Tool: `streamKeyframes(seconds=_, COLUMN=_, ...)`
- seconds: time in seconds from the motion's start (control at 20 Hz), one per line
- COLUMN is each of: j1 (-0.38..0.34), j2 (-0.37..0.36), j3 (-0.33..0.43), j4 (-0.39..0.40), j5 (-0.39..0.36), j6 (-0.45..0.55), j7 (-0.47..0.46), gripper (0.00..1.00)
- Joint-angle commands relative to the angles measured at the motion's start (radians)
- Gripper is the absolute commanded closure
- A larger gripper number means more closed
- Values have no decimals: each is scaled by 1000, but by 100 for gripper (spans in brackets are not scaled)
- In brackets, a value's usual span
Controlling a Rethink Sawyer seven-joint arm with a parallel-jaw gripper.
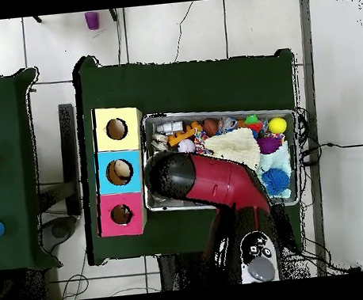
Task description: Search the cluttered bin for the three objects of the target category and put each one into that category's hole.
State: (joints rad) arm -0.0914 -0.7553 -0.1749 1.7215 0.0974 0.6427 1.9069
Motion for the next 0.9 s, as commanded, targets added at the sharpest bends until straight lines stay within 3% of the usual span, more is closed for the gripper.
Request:
streamKeyframes(seconds=0.05, j1=-37, j2=100, j3=86, j4=-144, j5=-55, j6=99, j7=3, gripper=0)
streamKeyframes(seconds=0.9, j1=-58, j2=56, j3=69, j4=-24, j5=-98, j6=6, j7=5, gripper=0)
